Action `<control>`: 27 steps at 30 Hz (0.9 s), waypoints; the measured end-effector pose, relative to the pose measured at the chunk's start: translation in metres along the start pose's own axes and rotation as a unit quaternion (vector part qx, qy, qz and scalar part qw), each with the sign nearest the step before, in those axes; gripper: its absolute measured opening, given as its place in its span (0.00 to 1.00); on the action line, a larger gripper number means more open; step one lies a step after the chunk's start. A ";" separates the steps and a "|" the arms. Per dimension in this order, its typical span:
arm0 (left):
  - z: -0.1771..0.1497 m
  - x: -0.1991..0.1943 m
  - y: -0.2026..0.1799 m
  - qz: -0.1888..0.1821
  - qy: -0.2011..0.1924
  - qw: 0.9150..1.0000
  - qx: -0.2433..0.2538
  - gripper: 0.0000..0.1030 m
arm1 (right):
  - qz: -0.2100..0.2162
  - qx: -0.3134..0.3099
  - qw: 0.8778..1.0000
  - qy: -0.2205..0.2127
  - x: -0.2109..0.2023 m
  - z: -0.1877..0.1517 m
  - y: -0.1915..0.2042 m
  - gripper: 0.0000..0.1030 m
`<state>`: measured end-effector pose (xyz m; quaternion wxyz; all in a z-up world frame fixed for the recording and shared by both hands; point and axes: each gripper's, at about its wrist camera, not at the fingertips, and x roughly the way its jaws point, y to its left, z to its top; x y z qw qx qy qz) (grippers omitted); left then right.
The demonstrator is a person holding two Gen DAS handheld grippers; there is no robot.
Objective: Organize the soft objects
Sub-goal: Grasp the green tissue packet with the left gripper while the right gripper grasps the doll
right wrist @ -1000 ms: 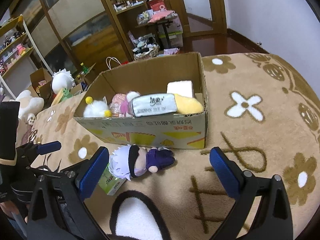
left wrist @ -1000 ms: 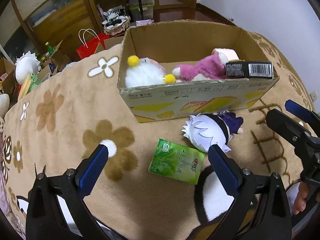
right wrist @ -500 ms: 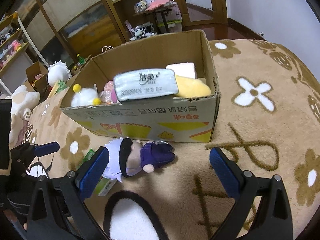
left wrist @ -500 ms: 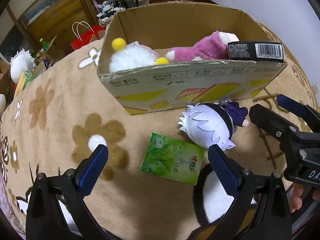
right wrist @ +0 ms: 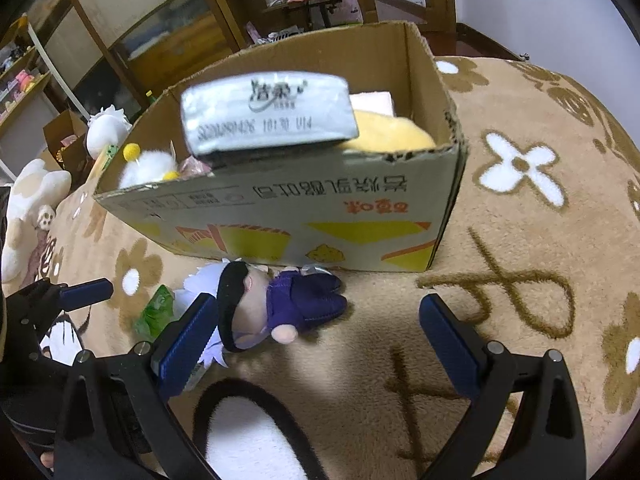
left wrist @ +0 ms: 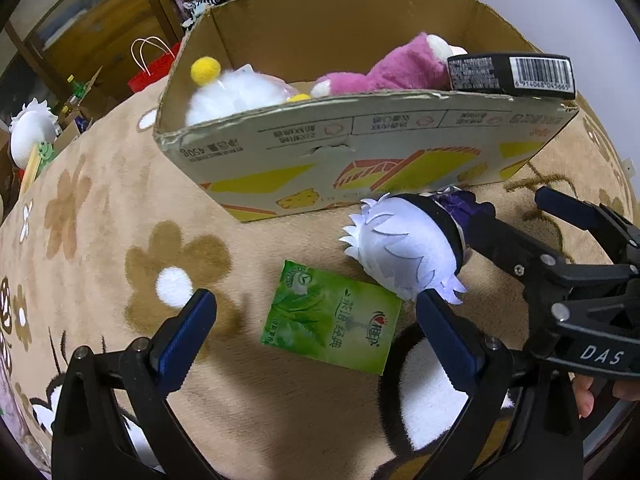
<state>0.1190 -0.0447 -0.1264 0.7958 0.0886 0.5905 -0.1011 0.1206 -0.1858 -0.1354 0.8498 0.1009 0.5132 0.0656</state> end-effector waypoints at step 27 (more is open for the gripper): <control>-0.001 0.032 0.006 -0.015 0.065 0.998 -0.013 0.87 | 0.080 0.050 0.995 0.033 0.022 0.001 -0.009 0.70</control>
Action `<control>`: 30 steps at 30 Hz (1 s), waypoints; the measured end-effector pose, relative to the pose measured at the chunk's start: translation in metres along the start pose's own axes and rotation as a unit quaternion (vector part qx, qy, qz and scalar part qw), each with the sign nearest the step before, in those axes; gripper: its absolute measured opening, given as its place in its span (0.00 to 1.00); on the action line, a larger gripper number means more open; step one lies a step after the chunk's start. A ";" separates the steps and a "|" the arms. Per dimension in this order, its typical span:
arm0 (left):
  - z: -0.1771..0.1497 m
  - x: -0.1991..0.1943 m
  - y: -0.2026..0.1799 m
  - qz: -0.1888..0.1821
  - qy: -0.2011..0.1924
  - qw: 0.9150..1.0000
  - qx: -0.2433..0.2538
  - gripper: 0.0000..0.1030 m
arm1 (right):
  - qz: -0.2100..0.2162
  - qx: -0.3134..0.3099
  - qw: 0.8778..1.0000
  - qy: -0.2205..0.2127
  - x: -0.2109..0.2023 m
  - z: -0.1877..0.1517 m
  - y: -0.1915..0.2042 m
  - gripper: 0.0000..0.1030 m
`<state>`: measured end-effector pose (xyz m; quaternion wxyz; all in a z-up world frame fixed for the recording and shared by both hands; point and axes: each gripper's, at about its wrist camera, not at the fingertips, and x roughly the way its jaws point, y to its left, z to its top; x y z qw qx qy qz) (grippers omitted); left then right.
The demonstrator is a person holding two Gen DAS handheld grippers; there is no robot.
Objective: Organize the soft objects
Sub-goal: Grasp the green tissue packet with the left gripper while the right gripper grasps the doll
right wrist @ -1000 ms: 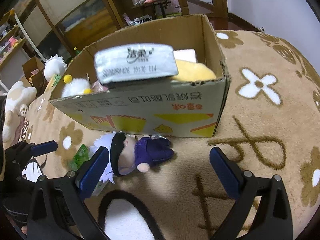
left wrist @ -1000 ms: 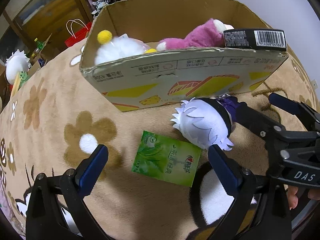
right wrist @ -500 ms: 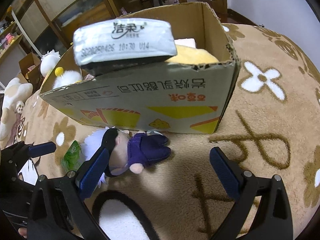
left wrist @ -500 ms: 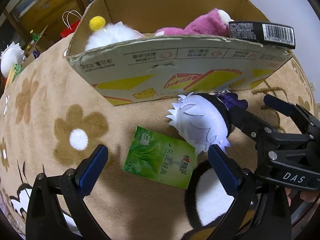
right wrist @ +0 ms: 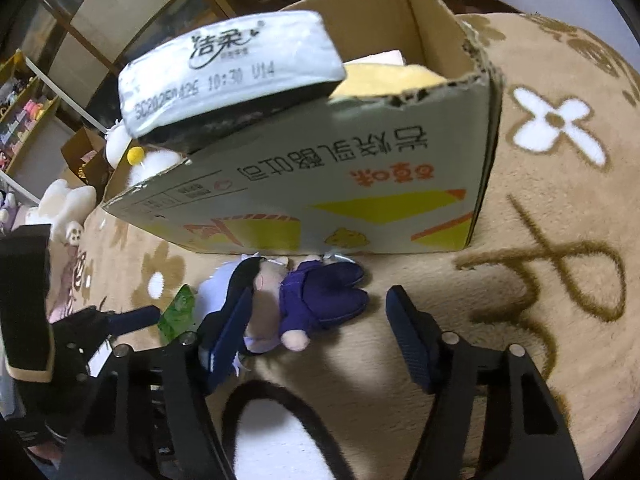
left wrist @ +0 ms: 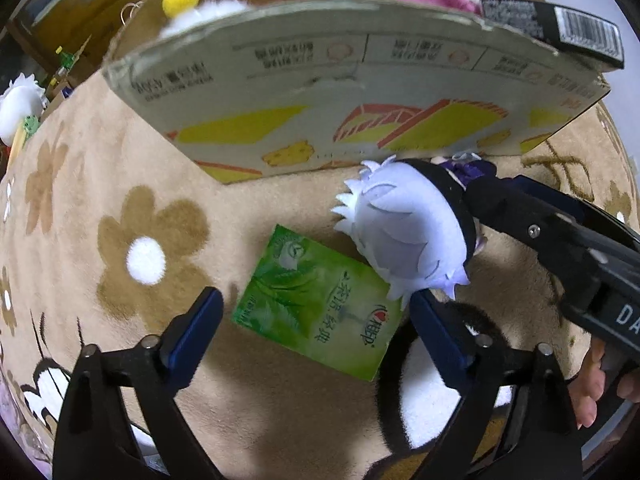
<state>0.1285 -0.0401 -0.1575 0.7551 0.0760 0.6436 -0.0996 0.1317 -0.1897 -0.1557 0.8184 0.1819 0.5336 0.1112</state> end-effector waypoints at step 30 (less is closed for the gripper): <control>-0.007 -0.006 -0.008 0.006 -0.003 1.000 -0.012 0.82 | -0.031 -0.028 0.999 -0.023 -0.021 -0.011 0.011 0.22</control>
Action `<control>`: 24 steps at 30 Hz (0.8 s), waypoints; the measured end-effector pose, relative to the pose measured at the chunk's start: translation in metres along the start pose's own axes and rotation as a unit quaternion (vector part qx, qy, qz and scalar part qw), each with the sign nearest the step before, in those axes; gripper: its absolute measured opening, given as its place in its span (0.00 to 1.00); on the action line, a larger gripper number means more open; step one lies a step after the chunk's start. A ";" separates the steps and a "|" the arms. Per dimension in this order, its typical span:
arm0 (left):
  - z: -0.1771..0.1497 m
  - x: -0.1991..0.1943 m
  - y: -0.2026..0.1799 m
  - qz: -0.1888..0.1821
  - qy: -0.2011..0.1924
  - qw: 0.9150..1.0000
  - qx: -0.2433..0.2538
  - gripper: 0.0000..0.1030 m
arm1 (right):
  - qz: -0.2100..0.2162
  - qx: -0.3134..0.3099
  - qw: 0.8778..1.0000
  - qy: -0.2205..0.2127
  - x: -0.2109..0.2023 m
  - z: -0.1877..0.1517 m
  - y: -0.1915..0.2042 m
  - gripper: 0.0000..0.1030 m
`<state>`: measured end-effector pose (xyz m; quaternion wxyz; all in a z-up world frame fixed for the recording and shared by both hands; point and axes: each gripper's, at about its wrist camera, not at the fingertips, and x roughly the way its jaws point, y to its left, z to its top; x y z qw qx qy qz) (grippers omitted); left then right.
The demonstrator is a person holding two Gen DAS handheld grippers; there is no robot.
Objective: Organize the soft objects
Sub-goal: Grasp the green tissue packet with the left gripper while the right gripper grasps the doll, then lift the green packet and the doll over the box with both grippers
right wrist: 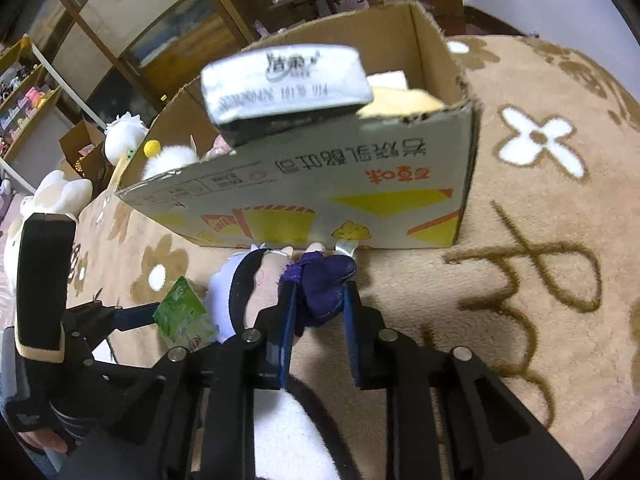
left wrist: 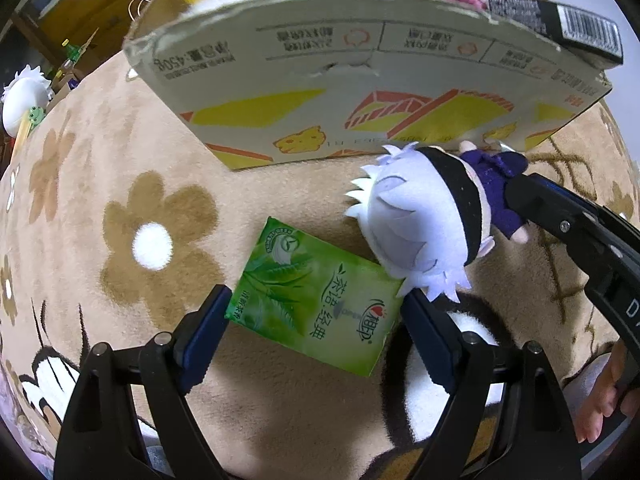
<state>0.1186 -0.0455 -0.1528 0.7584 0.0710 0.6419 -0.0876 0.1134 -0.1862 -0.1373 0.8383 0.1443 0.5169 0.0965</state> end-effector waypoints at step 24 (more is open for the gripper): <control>-0.016 -0.083 0.009 0.011 -0.148 0.989 -0.021 0.82 | -0.040 -0.002 0.995 -0.093 -0.085 -0.007 -0.003 0.13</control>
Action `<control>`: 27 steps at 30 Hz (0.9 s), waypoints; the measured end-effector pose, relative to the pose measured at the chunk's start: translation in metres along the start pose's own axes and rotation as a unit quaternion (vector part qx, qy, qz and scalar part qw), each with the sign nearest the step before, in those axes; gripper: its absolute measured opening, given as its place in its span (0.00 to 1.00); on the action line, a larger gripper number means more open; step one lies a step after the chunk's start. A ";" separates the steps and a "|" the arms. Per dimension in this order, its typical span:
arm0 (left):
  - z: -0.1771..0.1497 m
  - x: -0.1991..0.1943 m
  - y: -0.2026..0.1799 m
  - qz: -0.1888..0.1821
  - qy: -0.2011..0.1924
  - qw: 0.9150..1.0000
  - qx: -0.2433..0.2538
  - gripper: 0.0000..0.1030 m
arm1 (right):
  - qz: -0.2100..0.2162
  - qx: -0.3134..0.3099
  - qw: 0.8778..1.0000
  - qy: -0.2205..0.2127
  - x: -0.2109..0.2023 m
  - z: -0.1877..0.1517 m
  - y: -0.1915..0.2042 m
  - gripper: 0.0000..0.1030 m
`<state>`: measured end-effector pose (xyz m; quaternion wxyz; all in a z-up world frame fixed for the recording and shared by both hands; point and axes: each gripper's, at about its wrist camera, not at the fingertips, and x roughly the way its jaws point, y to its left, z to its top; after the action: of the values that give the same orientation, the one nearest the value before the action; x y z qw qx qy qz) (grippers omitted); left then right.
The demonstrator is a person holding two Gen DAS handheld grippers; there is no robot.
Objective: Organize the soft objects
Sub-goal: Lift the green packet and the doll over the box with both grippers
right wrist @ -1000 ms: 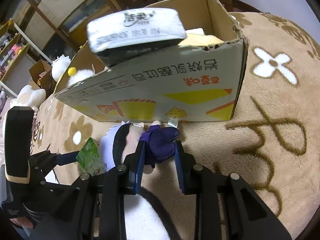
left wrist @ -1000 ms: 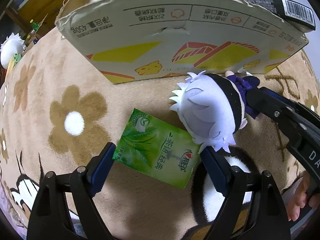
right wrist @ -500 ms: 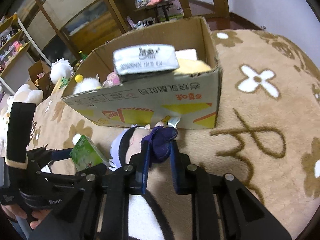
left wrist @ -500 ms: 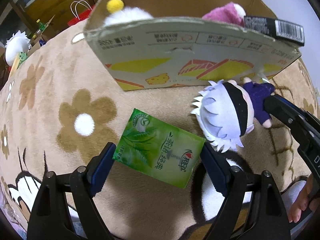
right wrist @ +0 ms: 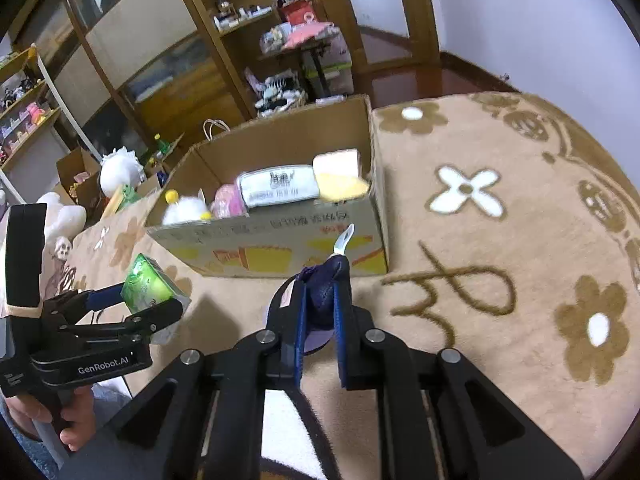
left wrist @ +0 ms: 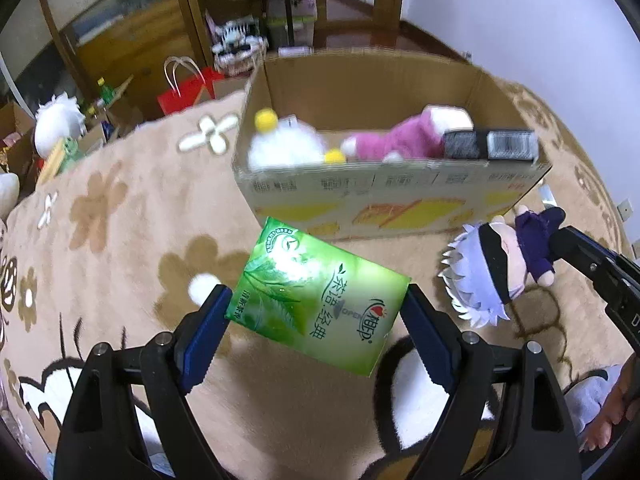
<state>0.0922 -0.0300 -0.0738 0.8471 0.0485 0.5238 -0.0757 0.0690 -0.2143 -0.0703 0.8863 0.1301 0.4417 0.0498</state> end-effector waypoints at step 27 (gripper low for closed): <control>0.041 -0.077 0.010 0.046 -0.204 0.978 -0.010 0.82 | 0.029 -0.008 0.985 -0.169 -0.110 0.055 0.012 0.13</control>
<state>0.0965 -0.0205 0.0139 0.9390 0.0477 0.3383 -0.0391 0.0467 -0.2357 0.0494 0.9473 0.1425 0.2815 0.0563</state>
